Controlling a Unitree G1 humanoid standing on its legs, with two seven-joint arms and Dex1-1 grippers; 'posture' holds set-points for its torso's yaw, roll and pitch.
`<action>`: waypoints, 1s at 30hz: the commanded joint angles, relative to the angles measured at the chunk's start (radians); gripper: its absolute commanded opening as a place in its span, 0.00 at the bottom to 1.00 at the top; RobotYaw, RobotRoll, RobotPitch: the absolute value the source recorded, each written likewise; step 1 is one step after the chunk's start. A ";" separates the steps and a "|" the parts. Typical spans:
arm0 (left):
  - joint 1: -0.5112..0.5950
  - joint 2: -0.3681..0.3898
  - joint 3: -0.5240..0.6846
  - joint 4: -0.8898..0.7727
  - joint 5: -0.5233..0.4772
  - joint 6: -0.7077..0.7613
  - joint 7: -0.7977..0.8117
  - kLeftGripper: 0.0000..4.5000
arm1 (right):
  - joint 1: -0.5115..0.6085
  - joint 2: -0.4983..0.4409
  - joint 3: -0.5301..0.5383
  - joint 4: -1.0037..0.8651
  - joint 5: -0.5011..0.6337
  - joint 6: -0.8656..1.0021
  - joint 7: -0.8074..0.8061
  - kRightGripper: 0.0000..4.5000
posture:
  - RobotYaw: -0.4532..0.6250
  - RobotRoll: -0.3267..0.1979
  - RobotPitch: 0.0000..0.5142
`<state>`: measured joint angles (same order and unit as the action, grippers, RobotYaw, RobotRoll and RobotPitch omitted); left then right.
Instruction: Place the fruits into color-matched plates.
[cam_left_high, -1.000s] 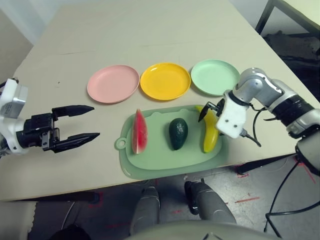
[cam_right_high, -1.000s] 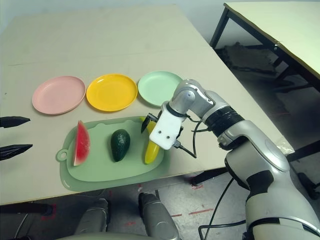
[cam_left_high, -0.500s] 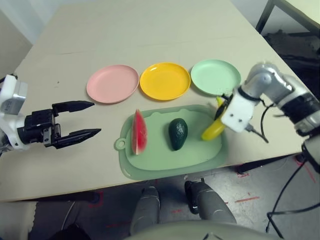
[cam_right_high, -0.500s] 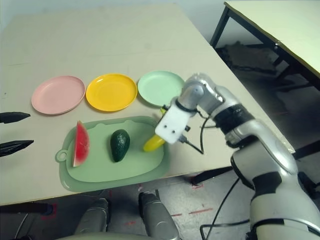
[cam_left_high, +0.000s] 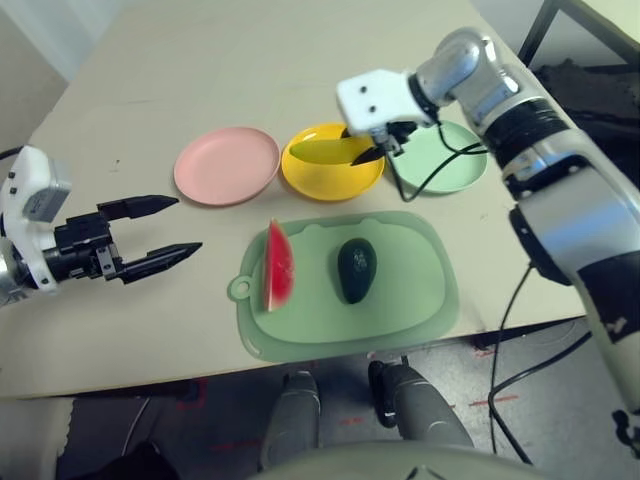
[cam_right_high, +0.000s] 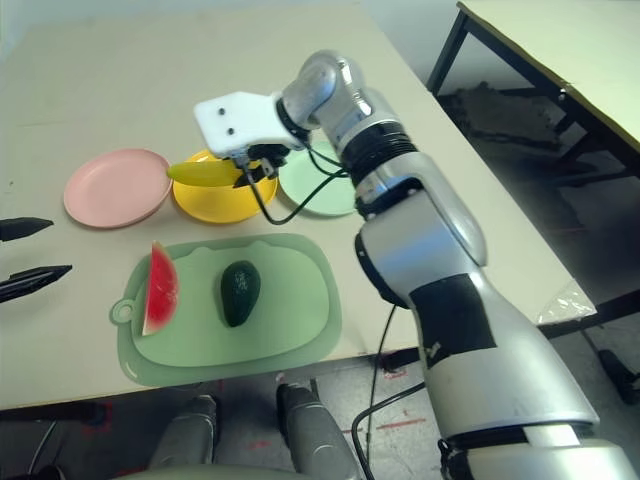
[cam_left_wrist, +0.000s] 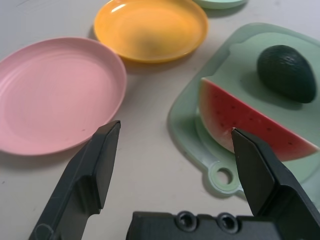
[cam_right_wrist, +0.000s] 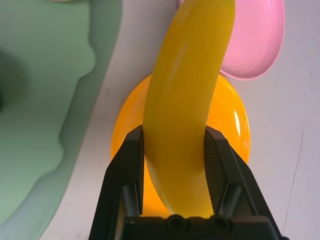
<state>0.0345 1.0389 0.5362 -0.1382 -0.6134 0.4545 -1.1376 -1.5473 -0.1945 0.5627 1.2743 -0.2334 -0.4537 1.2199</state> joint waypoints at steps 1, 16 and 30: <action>0.009 -0.002 -0.008 -0.036 0.022 0.030 0.044 1.00 | 0.017 0.041 -0.002 0.029 -0.070 0.013 -0.088 0.37 | 0.44 0.62 0.28; -0.013 0.000 -0.041 -0.054 0.031 0.031 0.048 1.00 | 0.056 0.123 0.002 0.077 -0.258 0.122 -0.295 0.37 | 0.44 0.62 0.29; -0.056 0.017 -0.072 -0.009 0.061 -0.012 0.000 1.00 | 0.062 0.114 -0.017 0.077 -0.283 0.123 -0.298 1.00 | 0.43 0.62 0.29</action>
<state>-0.0163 1.0429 0.4827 -0.1532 -0.5575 0.4528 -1.1229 -1.4880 -0.0826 0.5632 1.3476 -0.5111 -0.3188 0.9178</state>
